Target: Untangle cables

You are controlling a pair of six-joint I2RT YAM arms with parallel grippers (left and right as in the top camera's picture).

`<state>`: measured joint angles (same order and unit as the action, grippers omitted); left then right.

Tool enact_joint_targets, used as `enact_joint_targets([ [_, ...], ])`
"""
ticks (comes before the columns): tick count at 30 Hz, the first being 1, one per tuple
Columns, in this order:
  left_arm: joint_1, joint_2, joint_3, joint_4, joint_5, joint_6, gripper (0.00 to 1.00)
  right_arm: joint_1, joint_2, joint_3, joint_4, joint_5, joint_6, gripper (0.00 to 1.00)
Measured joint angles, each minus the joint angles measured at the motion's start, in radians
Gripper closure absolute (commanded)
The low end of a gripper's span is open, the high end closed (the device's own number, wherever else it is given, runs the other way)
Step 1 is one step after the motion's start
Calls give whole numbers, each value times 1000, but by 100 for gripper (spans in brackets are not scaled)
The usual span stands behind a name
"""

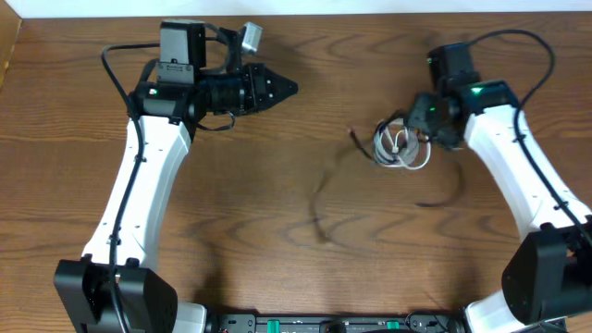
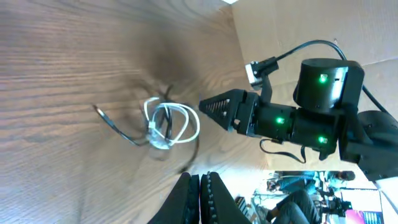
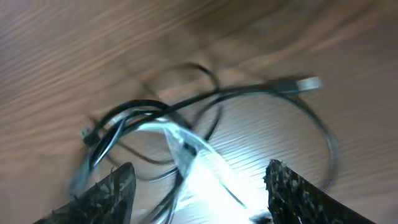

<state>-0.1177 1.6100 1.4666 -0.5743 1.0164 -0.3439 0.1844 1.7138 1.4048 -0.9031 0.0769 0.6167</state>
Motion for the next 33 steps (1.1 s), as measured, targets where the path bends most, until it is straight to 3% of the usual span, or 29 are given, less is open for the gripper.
enact_joint_targets([
  [8, -6, 0, 0, -23, -15, 4, 93, -6, 0, 0, -13, -7, -103, 38],
  [13, -79, 2, 0, -100, -163, 10, 92, -7, 0, 0, -8, -39, -132, 38],
  [15, -127, 12, 0, -99, -220, 1, 83, -6, 0, 0, -8, -45, -136, 38],
  [16, -160, 27, 0, -98, -261, -22, 83, -7, 0, 0, -8, -46, -136, 38],
  [18, -209, 80, 0, -90, -319, -70, 64, -6, 0, 0, -8, -51, -139, 37],
  [19, -224, 109, 0, -86, -334, -84, 62, -6, 0, 0, -8, -51, -139, 37],
  [24, -261, 303, 0, 6, -365, -249, 62, -6, 0, 0, -14, -56, -155, 36],
  [27, -273, 388, -1, 156, -335, -372, 60, -6, 0, 0, -16, -59, -160, 35],
  [33, -320, 481, -1, 286, -274, -595, 60, -6, 0, -1, -17, -59, -168, 35],
])
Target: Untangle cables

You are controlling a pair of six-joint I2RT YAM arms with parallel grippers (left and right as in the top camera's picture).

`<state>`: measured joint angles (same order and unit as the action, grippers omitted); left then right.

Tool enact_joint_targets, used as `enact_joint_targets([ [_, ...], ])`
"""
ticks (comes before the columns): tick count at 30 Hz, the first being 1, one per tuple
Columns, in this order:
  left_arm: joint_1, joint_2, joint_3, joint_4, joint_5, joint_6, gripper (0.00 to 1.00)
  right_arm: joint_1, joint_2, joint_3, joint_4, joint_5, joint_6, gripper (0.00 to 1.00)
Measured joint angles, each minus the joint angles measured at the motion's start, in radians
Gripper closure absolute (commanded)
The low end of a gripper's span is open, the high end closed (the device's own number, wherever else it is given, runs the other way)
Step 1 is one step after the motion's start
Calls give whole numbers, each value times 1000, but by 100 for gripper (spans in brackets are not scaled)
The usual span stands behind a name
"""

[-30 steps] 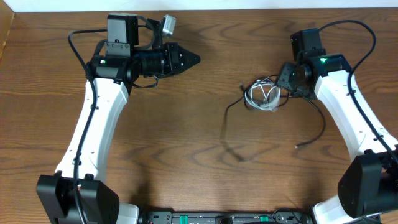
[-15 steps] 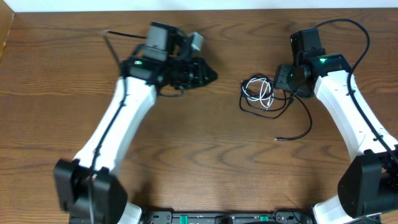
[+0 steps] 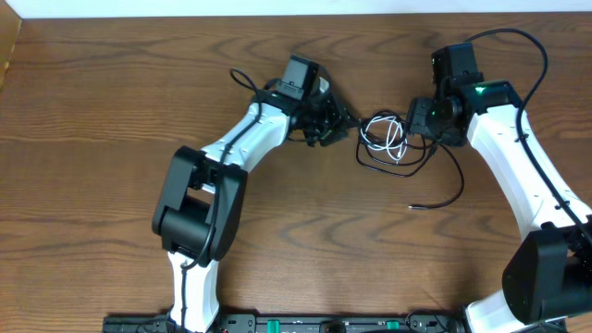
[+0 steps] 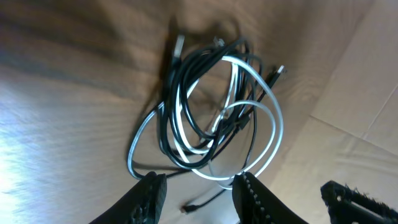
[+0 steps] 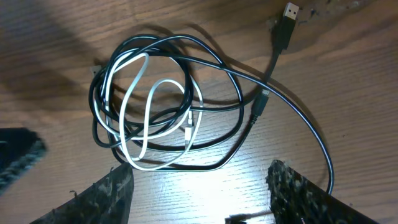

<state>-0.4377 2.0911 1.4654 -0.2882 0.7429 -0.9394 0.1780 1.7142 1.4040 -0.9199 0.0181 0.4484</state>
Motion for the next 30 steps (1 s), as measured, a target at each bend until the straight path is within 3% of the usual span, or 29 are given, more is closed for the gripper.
enact_joint_targets([
  [8, -62, 72, 0, 80, 18, -165, 62, 0, 0, 0, -4, 0, -9, 35],
  [14, -61, 126, 0, 90, 5, -213, 64, 0, 0, 0, -8, 0, -9, 35],
  [19, -61, 131, 0, 93, -29, -228, 72, 0, 0, 0, -11, 0, -13, 35],
  [24, -61, 131, 0, 95, -80, -235, 92, 0, 0, 0, -11, 0, -21, 35],
  [30, -61, 131, 0, 96, -140, -205, 92, 0, 0, 0, -11, 0, -40, 35],
])
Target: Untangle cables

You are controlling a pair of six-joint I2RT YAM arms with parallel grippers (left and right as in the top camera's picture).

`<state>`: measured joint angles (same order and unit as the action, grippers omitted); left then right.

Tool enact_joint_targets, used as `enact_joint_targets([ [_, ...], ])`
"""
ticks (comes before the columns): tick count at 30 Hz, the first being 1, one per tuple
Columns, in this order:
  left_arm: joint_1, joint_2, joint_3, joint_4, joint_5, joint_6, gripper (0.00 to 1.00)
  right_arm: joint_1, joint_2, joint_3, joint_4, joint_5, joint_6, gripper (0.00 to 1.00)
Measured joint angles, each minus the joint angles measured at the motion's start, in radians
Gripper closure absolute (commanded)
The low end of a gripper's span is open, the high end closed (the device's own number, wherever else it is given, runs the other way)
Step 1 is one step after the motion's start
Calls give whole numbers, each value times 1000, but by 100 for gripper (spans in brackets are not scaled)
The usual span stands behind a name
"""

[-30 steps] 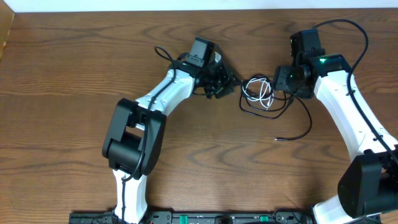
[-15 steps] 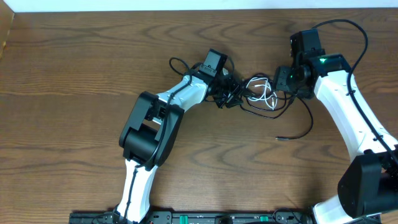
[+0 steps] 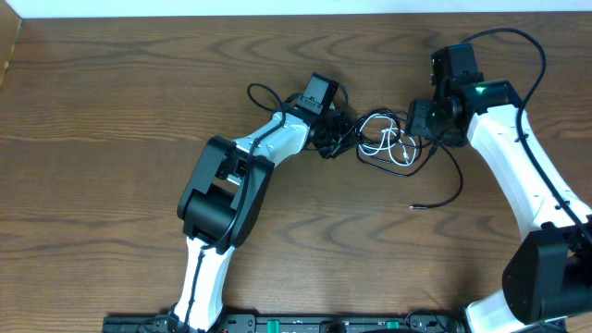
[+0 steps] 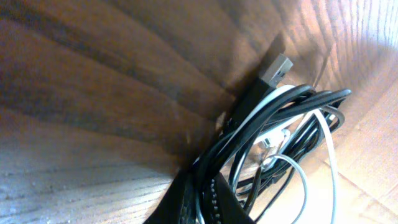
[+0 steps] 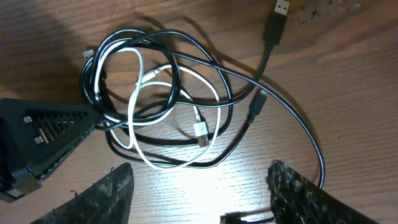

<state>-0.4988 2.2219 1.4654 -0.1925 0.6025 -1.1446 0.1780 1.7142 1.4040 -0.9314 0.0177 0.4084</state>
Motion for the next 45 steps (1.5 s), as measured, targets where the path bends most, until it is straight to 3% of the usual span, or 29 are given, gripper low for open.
enact_joint_targets([
  [8, 15, -27, 0, -48, 0, 410, 93, 0, 0, 0, 19, -75, -92, 34],
  [15, 19, -286, 0, -136, -3, 696, 93, 0, 0, -1, 84, -283, -212, 33],
  [22, 19, -470, 0, -147, 65, 780, 92, 0, 0, -1, 114, -369, -241, 34],
  [30, 24, -479, 0, -143, 136, 738, 93, 0, 0, -1, 219, -388, -167, 34],
  [40, 111, -479, 0, 65, 292, 353, 93, 0, 31, -1, 341, -400, -24, 37],
  [45, 106, -479, -3, 266, 388, 125, 93, 0, 34, -1, 394, -406, 34, 36],
])
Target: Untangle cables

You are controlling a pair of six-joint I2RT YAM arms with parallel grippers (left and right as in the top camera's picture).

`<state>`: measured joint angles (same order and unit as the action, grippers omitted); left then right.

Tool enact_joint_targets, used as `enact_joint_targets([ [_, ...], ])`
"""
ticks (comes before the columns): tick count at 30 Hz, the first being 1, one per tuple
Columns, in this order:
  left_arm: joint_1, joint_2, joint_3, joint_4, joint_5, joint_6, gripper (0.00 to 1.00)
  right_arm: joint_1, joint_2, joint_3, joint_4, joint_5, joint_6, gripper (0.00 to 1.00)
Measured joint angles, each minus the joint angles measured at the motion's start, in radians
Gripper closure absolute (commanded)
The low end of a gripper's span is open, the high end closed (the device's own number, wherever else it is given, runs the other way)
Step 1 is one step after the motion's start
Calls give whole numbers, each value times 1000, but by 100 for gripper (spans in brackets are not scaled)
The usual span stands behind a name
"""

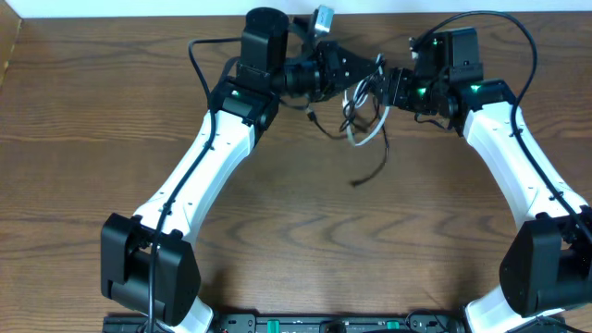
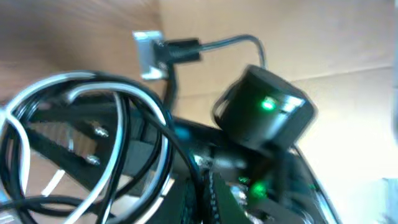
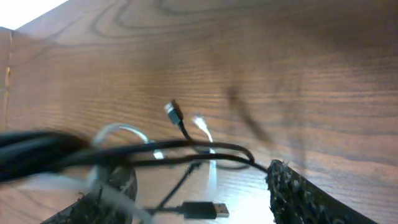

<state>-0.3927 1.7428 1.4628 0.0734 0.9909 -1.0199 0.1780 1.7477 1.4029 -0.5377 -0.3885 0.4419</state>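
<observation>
A tangle of black cable point(image 1: 363, 116) and white cable point(image 2: 18, 124) hangs above the table near its back edge, one black tail point(image 1: 355, 182) trailing down to the wood. My left gripper point(image 1: 359, 74) is shut on a black strand at the top of the bundle; in the left wrist view that gripper point(image 2: 202, 186) has the loops point(image 2: 165, 134) hanging to its left. My right gripper point(image 1: 390, 88) sits just right of the bundle, open. In the right wrist view black strands point(image 3: 186, 146) cross between its fingers point(image 3: 298, 193), with a USB plug point(image 3: 202, 210) low between them.
The brown wooden table point(image 1: 111, 185) spreads below both arms. A white wall edge point(image 1: 139, 7) runs along the back, and a cardboard side point(image 1: 7, 46) stands at the far left. My right arm's wrist with its green light point(image 2: 264, 115) fills the left wrist view.
The left gripper was down on the table, shut on the bundle's left edge. Now it is raised and further back with the bundle hanging from it. Strands now cross the right gripper's open fingers.
At first the left gripper was shut and far to the left, with the tangle lying under the open right gripper. Then the left stood open at the tangle's left side, then shut on its edge. Now the tangle hangs lifted between both grippers.
</observation>
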Motion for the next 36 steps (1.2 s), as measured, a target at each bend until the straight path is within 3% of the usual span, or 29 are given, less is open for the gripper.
enact_joint_targets([
  [3, -1, 0, 0, 66, 45, -102, 92, 0, 0, 0, 50, -1, 36, 37],
  [12, 7, 0, 0, 66, 63, -160, 93, -6, 0, 0, 44, -40, 64, 35],
  [20, 79, 0, 0, 66, 74, -163, 93, -91, 0, 0, 23, -300, -90, 32],
  [27, 77, 0, 0, 66, 74, -163, 93, -92, 0, 0, 112, -449, -151, 31],
  [36, 35, 0, 0, 106, 80, -216, 92, -40, 0, 0, 216, -361, -71, 32],
])
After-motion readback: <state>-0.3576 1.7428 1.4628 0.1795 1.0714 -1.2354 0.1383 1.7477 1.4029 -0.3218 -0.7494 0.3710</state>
